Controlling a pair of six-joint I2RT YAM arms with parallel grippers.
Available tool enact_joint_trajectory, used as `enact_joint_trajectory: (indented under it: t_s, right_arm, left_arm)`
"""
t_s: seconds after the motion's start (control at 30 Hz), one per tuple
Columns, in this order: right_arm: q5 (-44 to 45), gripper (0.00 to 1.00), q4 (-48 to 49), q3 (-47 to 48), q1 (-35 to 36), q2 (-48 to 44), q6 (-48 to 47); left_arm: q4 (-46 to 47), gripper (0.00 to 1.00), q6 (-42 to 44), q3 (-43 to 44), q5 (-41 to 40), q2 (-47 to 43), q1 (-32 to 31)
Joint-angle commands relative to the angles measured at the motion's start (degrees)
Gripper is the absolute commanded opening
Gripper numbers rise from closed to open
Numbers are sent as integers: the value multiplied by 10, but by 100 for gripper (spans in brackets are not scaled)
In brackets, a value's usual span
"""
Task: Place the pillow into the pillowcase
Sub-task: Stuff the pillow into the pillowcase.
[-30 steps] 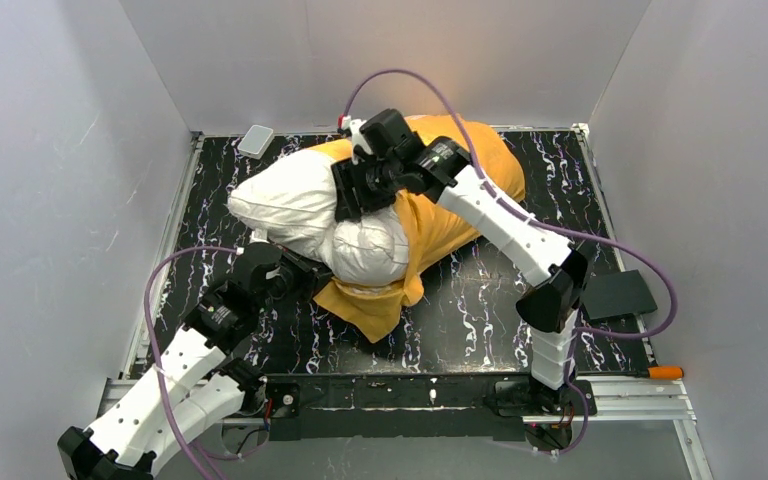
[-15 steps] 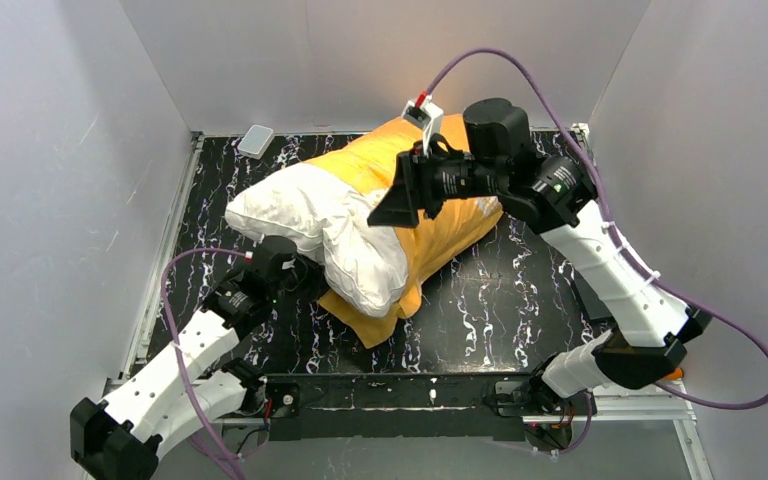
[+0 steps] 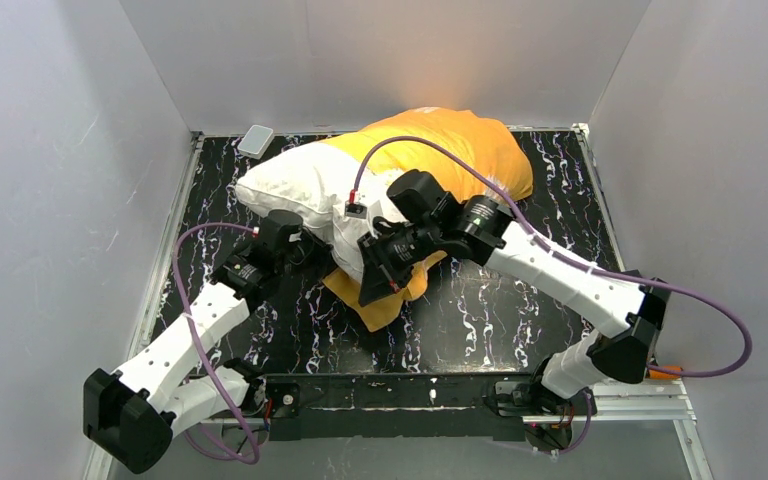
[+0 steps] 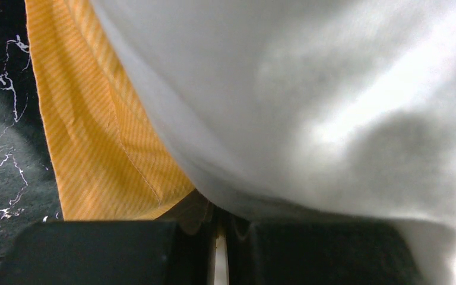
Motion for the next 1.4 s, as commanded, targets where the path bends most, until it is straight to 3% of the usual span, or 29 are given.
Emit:
enact_joint_trajectory:
  t_s: [0.0, 0.17, 0.37, 0.53, 0.77, 0.87, 1.1, 1.27, 1.37]
  right_arm:
    - [124, 1, -1, 27, -6, 40, -42]
    - [280, 1, -24, 91, -22, 107, -62]
    - [315, 1, -6, 115, -128, 141, -76]
    - [327, 1, -26, 181, -148, 208, -103]
    - [284, 1, -8, 189, -141, 275, -95]
    - [275, 1, 2, 132, -127, 272, -98]
    - [229, 1, 31, -17, -84, 269, -97]
    - [154, 1, 24, -73, -81, 231, -102]
    - [131, 1, -54, -21, -82, 212, -125]
  left_arm:
    - [25, 0, 23, 42, 34, -20, 2]
    - [6, 0, 36, 40, 62, -40, 2]
    - [-29, 0, 49, 25, 103, -82, 1]
    - [-39, 0, 67, 38, 160, -91, -9]
    - [-57, 0, 104, 109, 182, -66, -43]
    - [-50, 0, 110, 154, 176, -62, -43]
    - [87, 0, 69, 204, 224, -19, -42]
    - [96, 0, 56, 184, 178, -42, -35]
    - [56, 0, 48, 138, 114, -90, -28]
